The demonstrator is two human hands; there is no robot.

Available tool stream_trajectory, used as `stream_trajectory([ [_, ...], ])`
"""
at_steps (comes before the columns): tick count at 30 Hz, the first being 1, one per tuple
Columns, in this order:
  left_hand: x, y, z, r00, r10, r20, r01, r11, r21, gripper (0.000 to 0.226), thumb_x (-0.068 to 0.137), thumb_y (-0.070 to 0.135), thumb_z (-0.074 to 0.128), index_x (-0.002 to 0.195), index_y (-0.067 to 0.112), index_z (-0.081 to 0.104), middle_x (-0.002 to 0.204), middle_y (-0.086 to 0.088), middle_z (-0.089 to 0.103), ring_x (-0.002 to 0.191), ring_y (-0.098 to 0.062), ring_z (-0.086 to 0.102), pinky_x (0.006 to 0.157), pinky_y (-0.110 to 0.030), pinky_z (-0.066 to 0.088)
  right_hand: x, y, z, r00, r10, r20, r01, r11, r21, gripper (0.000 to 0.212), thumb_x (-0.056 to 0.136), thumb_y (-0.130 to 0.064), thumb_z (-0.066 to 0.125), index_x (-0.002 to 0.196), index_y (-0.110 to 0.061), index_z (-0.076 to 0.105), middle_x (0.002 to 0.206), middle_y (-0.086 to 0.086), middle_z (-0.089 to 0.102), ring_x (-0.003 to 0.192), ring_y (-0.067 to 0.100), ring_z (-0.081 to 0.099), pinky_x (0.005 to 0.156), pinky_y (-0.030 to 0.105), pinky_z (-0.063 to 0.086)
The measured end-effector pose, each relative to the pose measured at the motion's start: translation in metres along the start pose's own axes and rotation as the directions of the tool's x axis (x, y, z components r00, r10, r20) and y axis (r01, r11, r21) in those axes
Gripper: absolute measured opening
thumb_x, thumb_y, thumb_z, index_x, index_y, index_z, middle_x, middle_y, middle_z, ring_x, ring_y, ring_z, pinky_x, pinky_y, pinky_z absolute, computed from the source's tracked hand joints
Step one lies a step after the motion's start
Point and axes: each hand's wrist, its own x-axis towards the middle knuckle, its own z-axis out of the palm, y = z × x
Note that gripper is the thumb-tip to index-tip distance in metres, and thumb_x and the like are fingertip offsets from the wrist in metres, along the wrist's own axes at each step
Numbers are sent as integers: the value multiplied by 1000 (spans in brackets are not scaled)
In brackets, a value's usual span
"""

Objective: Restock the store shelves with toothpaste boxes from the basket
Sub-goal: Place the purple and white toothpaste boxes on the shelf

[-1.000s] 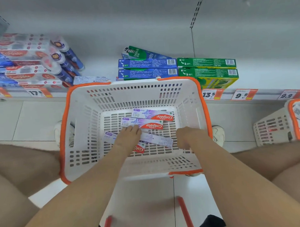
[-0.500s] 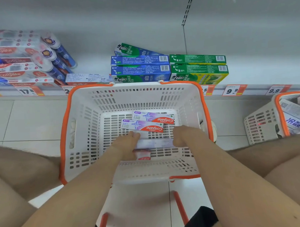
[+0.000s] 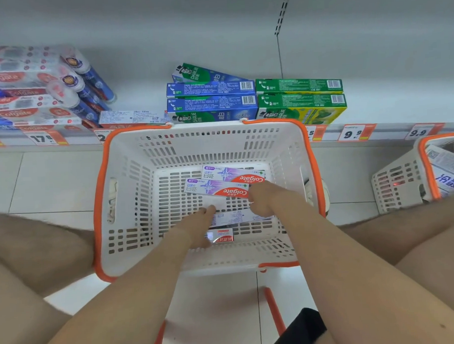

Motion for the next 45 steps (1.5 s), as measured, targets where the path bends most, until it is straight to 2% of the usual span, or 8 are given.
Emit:
stream_trajectory([
  [5,6,4,-2,993,71,-95,-55,986,159,96,83,41,76,158,22,19,150,-1,36,103,-26,64,73,-41,56,11,-2,2,1000,-14,27,14,1000,22,34,100,-15,53,133,-13,62,134,9,63,117,28,64,100,40,55],
  [13,13,15,-11,987,97,-131,-42,929,368,82,85,54,71,147,15,35,126,-3,54,92,-24,65,72,-39,56,9,10,4,1000,2,22,-3,1000,29,34,98,-13,54,131,-13,63,135,8,61,117,28,64,100,41,55],
  [20,-13,21,-91,999,-1,50,11,979,-203,73,57,69,75,118,30,70,91,8,75,84,-13,71,84,-39,61,-12,25,-17,999,10,-50,-8,999,47,55,89,-8,68,140,-23,56,133,7,62,110,28,66,95,42,58],
  [25,-63,29,-165,997,48,68,-15,909,-417,64,68,52,82,122,21,71,120,-1,72,100,-20,75,78,-39,66,-36,21,-41,992,-67,-106,67,998,-2,100,69,-19,90,153,-36,38,141,3,52,129,30,52,95,41,51],
  [30,-119,46,-231,993,95,-73,-119,847,-519,33,84,34,73,117,34,70,108,2,76,84,-13,72,75,-38,62,-82,9,-92,927,-162,-339,106,978,-178,62,75,-30,82,129,-25,53,120,0,66,114,28,60,100,44,40],
  [34,-164,63,-280,967,120,-223,-225,813,-537,57,77,38,67,134,38,61,108,1,75,81,-14,66,68,-33,54,-124,10,-143,846,-197,-496,178,980,-85,60,75,-28,77,125,-23,44,105,5,62,92,29,57,71,34,45],
  [41,-221,77,-352,808,133,-575,-495,682,-538,67,89,23,79,148,32,49,125,7,75,100,-7,73,73,-19,53,-202,1,-222,744,-122,-657,241,966,93,38,73,-30,84,99,-23,58,91,-2,66,82,24,64,60,30,43],
  [45,-234,87,-375,687,93,-721,-579,669,-466,25,99,9,64,122,19,68,105,2,81,88,-13,77,71,-26,56,-246,-4,-253,650,-31,-759,362,891,274,39,76,-35,83,102,-23,58,90,1,70,75,19,67,59,29,45],
])
